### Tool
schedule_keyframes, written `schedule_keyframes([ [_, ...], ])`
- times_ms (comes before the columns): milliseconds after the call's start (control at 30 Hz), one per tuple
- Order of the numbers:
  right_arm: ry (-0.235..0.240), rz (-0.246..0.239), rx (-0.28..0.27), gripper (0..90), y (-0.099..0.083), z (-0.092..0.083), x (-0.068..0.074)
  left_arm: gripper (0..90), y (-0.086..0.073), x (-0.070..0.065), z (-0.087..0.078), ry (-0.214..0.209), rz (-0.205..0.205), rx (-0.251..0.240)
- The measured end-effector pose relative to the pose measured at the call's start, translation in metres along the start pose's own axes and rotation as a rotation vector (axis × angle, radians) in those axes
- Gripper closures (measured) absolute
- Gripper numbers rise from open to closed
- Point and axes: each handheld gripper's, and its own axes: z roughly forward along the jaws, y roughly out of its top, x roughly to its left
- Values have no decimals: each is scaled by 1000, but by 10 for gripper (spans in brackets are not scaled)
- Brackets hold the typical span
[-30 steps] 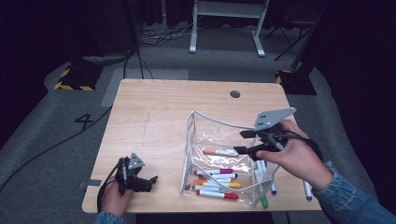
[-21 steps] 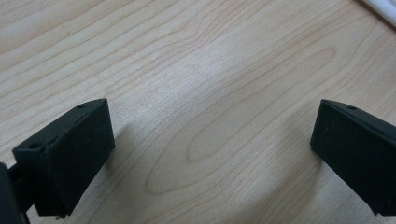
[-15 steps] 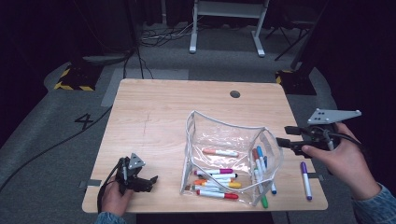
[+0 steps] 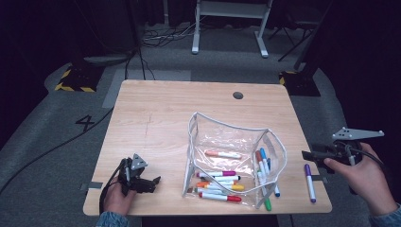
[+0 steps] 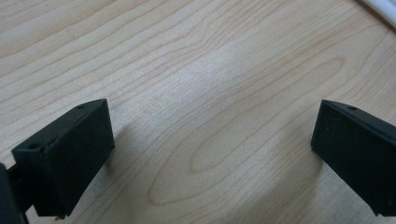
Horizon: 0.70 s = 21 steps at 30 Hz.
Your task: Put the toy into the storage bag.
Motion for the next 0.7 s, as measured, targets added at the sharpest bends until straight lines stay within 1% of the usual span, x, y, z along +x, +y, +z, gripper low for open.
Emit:
schedule_keyframes([
  [100, -24, 34, 31, 483, -18, 7, -10, 0, 0, 0, 0, 0, 0, 0],
  [167, -30, 69, 48, 496, -30, 11, -16, 0, 0, 0, 0, 0, 0, 0],
  [333, -70, 117, 95, 539, -56, 20, -29, 0, 0, 0, 0, 2, 1, 3],
  [433, -77, 145, 126, 540, -72, 28, -34, 0, 0, 0, 0, 1, -1, 2],
  [533, -83, 175, 169, 543, -87, 39, -38, 0, 0, 0, 0, 1, -1, 2],
  [633, -105, 178, 207, 558, -100, 51, -42, 0, 0, 0, 0, 3, 0, 3],
  [700, -123, 171, 237, 579, -108, 58, -45, 0, 0, 0, 0, 1, -1, 2],
])
